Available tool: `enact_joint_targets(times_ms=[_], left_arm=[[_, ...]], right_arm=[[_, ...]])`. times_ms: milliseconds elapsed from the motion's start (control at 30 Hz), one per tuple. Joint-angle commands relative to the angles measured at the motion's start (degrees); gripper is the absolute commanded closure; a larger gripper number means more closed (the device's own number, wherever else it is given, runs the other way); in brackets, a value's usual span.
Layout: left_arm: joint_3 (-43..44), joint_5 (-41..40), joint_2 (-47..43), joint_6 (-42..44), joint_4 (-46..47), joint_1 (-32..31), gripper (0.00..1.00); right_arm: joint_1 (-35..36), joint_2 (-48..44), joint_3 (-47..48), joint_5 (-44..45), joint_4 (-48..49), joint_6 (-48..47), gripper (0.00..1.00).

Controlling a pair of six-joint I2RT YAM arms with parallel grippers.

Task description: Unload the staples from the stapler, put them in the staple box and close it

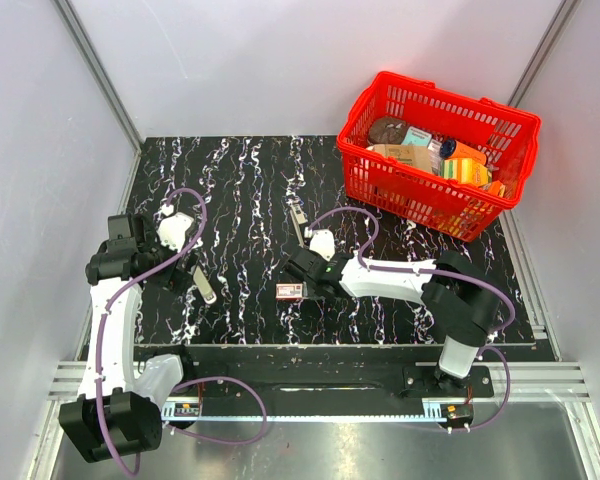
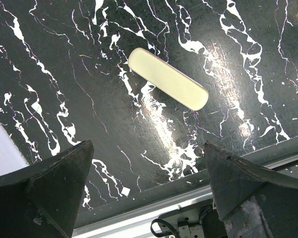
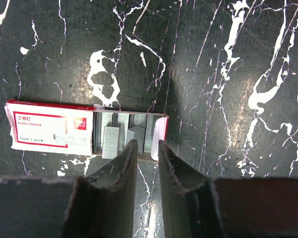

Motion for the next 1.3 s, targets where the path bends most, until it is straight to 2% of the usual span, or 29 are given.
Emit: enact_joint_targets(times_ms=[0,300,433,500,600,767,1033,1267], left_arm=[[0.37,0.09,-1.29,0.72,0.94,0.31,0.01],[0.81,0.97,-0.85,0.98,1.03,0.22,0.01],[5.02,4.83,3.79,-0.42,1.20,-1.70,0.01],[6.34,5.02,6.35,-2.09,2.60,-5.82,0.01],[6.18,2.21,9.07,-4.29,7.60,-15.30,0.01],[7.05,-1.40,15.92,-6.05,17.18,-26.92,0.01],[7.50,-7.02,29.11,-9.91,34.84,-36.94,0.03],[8.02,-11.33,38.25,-10.71,42.42,-43.45,0.05]], right_arm=[[-0.29,-1.26,0.54,0.81,0.90,-0.28,0.72],[-0.64,1.29,2.65,0.72,-1.12,-0.46,0.76],[-1.78,2.26,3.53,-0.42,-2.97,-0.54,0.78],[-2.48,1.74,3.53,-1.03,-3.32,-0.80,0.79],[-2.92,-1.07,2.57,-1.30,-3.32,-0.81,0.79],[-3.98,-9.76,-1.99,-2.00,-1.05,0.51,0.76],[-6.53,-17.24,-10.61,-2.27,0.71,4.90,0.78],[-8.11,-23.92,-20.63,-3.67,6.78,8.94,0.81]])
